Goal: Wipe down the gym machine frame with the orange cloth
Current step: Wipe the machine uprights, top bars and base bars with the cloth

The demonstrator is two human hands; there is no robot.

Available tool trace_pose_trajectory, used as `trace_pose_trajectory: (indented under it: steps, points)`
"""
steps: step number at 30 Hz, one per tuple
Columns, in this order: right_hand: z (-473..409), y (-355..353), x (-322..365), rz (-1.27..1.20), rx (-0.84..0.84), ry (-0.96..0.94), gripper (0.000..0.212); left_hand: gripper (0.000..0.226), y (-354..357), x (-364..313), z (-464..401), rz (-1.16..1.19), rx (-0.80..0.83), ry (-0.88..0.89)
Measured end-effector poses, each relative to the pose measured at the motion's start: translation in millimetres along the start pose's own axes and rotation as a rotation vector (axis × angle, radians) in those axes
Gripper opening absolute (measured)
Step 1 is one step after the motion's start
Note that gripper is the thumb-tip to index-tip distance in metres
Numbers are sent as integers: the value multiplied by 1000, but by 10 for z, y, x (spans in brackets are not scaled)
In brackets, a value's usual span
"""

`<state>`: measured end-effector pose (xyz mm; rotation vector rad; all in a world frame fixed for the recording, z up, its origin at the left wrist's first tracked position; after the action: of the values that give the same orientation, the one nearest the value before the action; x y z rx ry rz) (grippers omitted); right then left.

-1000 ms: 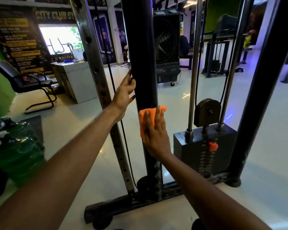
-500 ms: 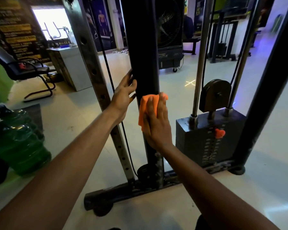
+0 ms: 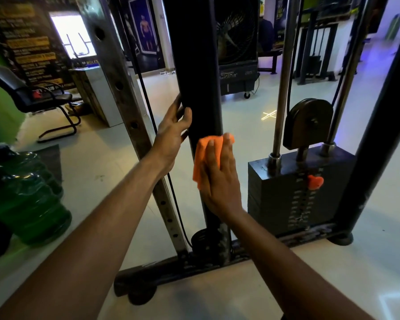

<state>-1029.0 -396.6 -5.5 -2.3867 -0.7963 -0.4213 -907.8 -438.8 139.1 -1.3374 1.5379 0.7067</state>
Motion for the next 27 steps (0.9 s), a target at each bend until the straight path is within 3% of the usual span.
trace_pose_trajectory:
  steps: [5, 11, 17, 20, 23, 27]
  points:
    - [-411, 24, 104, -54, -146, -15, 75, 42, 21, 147, 61, 28, 9, -81]
    - [518, 231, -320, 24, 24, -21, 89, 31, 136, 483, 290, 125, -14, -150]
    - [-46, 84, -58, -48, -82, 2, 80, 44, 150, 460, 296, 104, -35, -161]
    - [391, 246, -196, -30, -37, 40, 87, 41, 158, 446, 318, 133, -34, -160]
    - [922, 357, -470, -6, 80, 56, 80, 41, 175, 473, 328, 152, -45, -167]
    - [540, 270, -321, -52, 16, 31, 82, 49, 191, 542, 323, 131, -43, -157]
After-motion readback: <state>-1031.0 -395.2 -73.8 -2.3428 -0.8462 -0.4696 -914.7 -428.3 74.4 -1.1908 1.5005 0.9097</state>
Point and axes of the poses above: each hand's wrist, its own z-axis away from the middle knuckle, its own y-axis out of the palm, x = y × z, the point moved 2 cm from there along -z, towards the middle knuckle
